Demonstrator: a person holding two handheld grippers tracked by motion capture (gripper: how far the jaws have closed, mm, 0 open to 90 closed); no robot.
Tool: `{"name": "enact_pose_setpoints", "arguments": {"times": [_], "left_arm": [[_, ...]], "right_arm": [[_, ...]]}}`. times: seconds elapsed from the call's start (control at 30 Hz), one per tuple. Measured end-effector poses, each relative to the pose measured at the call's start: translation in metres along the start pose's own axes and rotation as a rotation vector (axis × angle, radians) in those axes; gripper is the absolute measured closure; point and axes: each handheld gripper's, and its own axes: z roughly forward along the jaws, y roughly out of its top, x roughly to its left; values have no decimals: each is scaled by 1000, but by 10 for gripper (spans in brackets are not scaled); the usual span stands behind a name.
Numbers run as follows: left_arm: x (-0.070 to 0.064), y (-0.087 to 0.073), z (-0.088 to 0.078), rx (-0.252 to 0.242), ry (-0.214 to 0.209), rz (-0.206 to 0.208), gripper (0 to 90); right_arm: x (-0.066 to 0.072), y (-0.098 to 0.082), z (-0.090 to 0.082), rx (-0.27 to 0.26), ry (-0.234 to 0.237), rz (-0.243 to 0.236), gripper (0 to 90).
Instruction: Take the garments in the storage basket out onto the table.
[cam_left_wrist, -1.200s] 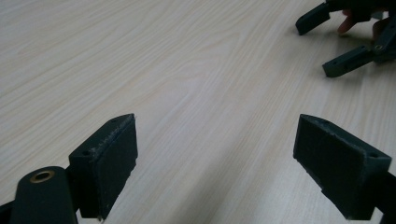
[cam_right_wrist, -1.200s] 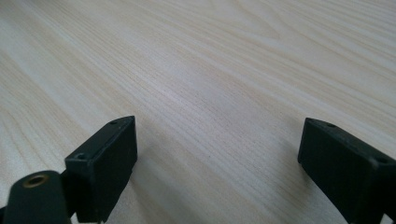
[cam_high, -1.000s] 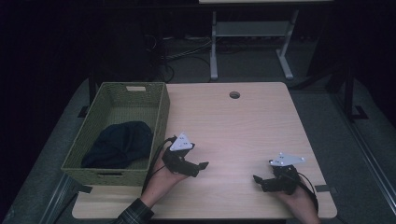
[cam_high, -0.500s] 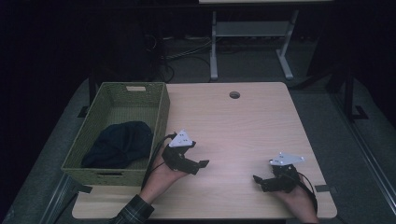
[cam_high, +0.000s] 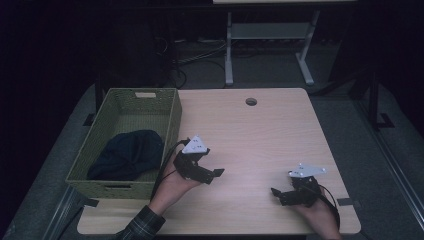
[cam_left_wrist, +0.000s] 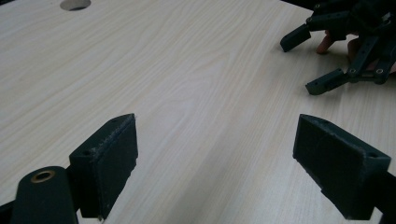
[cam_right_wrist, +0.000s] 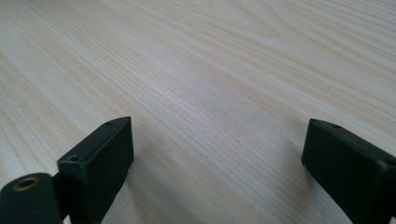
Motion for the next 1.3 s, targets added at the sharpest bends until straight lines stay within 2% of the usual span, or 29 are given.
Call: {"name": "enact_pose_setpoints", "arguments": {"times": [0.27,0.47,0.73,0.9,1.13,1.3], "left_arm": [[3,10,-5,4,-4,-3,135],[5,19,-10,11,-8,11,135],[9,25,-12,20,-47,12,136],[14,29,-17,29,-91,10,139],[22,31,-29,34,-91,26,139],[24,31,-35,30,-91,23,139]], "right_arm": [[0,0,0,0,0,2,89],[0,0,0,-1,-1,-1,89],[0,0,0,-1,-1,2,88],[-1,-1,-1,0,0,2,97],[-1,-1,-1,-3,-8,-2,98],[-1,-1,-1,-3,-10,-1,98]]}}
